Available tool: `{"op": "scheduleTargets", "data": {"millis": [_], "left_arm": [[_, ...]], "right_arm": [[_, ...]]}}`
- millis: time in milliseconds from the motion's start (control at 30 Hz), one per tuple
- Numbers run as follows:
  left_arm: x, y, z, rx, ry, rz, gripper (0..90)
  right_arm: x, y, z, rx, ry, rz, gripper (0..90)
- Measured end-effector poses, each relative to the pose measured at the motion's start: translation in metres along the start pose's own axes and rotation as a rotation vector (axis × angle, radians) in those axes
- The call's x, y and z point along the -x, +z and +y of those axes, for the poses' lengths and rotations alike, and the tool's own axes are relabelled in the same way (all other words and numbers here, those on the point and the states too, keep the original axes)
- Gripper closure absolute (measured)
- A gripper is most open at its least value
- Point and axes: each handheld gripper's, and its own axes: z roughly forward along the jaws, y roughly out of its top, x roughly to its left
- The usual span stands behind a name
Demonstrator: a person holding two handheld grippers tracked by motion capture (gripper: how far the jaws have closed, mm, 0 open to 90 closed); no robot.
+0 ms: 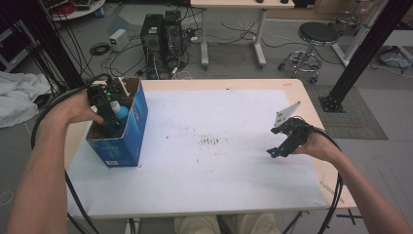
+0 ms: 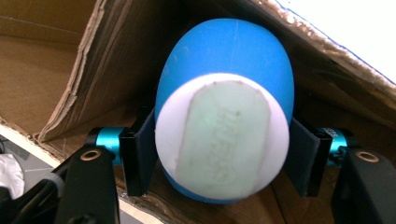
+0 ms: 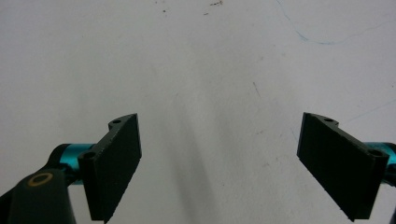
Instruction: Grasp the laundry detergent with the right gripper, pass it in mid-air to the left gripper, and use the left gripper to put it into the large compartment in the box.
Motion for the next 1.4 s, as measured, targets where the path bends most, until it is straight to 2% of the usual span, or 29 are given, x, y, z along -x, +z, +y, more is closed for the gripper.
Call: {"op": "scheduleTargets", "data": {"millis": [300, 767, 867, 1100, 1267, 1400], "left_arm": [[0.000, -0.001, -0.002, -0.005, -0.007, 0.005, 31.6], [0.001, -0.013, 0.001, -0.010, -0.007, 0.031, 26.2], [0.002, -0.018, 0.001, -0.010, -0.007, 0.031, 26.2], [0.005, -0.035, 0.006, -0.011, 0.002, 0.065, 24.9], [0.009, -0.048, 0.014, -0.005, 0.032, 0.089, 24.7], [0.020, -0.059, 0.028, 0.032, 0.062, 0.097, 23.0]], "right_arm": [[-0.001, 0.001, 0.000, -0.003, 0.000, 0.001, 13.0], [0.000, 0.000, -0.001, -0.005, 0.007, 0.000, 13.0], [0.000, 0.000, -0.003, -0.006, 0.009, -0.002, 13.0], [0.001, 0.001, -0.003, -0.007, 0.006, -0.002, 13.0], [0.001, 0.001, -0.003, -0.008, 0.006, -0.004, 13.0], [0.001, 0.001, -0.003, -0.008, 0.008, -0.005, 13.0]]}}
